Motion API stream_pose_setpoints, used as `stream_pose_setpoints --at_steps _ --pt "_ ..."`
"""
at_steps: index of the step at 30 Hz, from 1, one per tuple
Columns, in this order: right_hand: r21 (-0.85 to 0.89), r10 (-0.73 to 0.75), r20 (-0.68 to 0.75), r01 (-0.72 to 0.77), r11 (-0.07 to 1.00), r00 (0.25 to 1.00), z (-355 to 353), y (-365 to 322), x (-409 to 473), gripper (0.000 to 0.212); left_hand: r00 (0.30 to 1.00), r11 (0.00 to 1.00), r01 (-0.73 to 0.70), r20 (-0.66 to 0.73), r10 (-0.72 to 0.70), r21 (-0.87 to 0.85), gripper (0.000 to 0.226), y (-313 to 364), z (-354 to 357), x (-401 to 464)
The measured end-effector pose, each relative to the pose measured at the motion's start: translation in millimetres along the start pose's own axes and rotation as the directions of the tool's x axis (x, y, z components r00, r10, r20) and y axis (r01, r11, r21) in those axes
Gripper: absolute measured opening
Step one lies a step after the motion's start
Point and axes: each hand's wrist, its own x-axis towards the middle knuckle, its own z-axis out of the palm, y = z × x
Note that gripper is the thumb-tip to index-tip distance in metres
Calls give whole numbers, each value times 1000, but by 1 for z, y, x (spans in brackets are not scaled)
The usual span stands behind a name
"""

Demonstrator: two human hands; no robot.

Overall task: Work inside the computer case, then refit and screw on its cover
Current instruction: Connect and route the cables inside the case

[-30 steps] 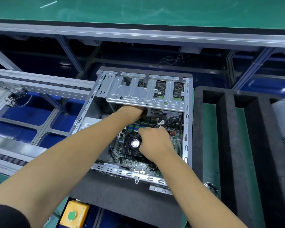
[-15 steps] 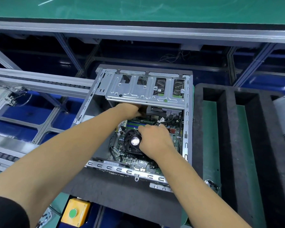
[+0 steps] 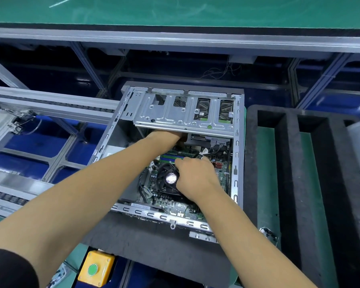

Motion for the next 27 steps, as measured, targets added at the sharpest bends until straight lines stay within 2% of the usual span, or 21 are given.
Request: stream_pose_setpoints --at_steps 2,6,10,14,16,20,27 --pt "-1 -5 1 5 1000 1000 0 0 0 16 999 999 26 32 -24 -43 39 4 -2 -2" --pt "-7 -4 10 4 1000 1000 -1 0 -1 17 998 992 39 56 -32 -124 15 9 -7 -10" --pt "-2 1 20 -1 1000 1000 -3 0 -2 18 1000 995 -11 -5 11 -96 27 15 -6 -10" --pt "-6 -2 23 2 1000 1000 -4 -1 -2 17 999 982 25 -21 -30 -187 21 16 -6 -5" --pt "-5 -5 20 5 1000 1000 -4 -1 -2 18 999 983 36 -12 -39 -178 27 13 -4 -4" --pt "-6 -2 13 2 1000 1000 -3 0 -2 17 999 1000 -22 25 22 -8 32 6 2 -2" --pt "-6 0 1 0 1000 1000 -2 -1 -1 15 999 999 -43 31 44 -21 30 2 -2 0"
